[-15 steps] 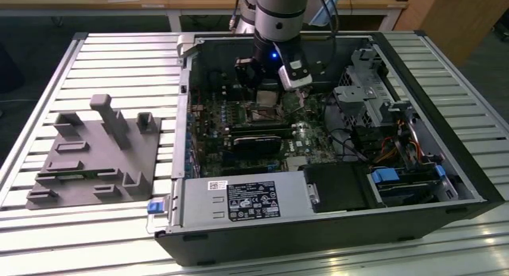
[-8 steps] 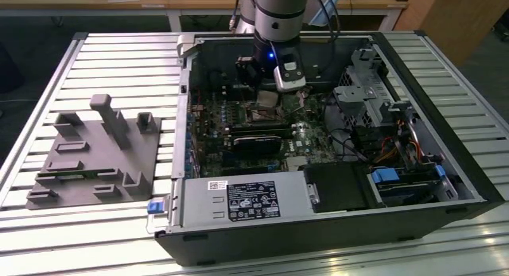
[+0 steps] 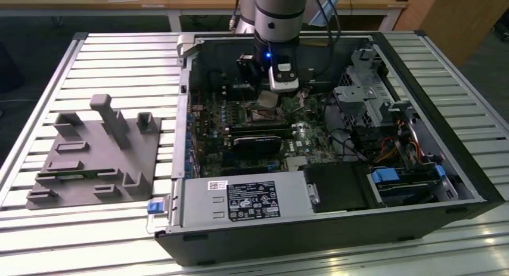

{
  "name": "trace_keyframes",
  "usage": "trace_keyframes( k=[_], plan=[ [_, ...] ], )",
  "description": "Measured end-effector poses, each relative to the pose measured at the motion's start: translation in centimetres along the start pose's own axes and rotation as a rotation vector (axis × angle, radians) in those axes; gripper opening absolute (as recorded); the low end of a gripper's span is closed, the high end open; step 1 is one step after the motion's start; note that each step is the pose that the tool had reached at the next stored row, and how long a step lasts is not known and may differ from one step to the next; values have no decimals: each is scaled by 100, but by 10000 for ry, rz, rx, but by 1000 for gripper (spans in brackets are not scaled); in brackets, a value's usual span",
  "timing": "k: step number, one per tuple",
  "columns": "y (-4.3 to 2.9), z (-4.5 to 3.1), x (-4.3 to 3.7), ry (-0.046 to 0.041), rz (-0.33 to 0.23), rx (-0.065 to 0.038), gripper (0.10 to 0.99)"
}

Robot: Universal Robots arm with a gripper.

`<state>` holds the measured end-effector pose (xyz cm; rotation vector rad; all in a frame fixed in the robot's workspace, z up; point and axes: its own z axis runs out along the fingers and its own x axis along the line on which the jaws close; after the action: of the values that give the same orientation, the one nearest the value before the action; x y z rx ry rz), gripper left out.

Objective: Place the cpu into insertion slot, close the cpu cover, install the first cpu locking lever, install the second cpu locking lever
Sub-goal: 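Place the cpu into insertion slot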

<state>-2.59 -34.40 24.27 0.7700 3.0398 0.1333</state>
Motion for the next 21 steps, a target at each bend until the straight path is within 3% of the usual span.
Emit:
trace_keyframes(
  k=[21],
  plan=[
    [-2, 28, -1, -319, 3810, -64, 541]
  ],
)
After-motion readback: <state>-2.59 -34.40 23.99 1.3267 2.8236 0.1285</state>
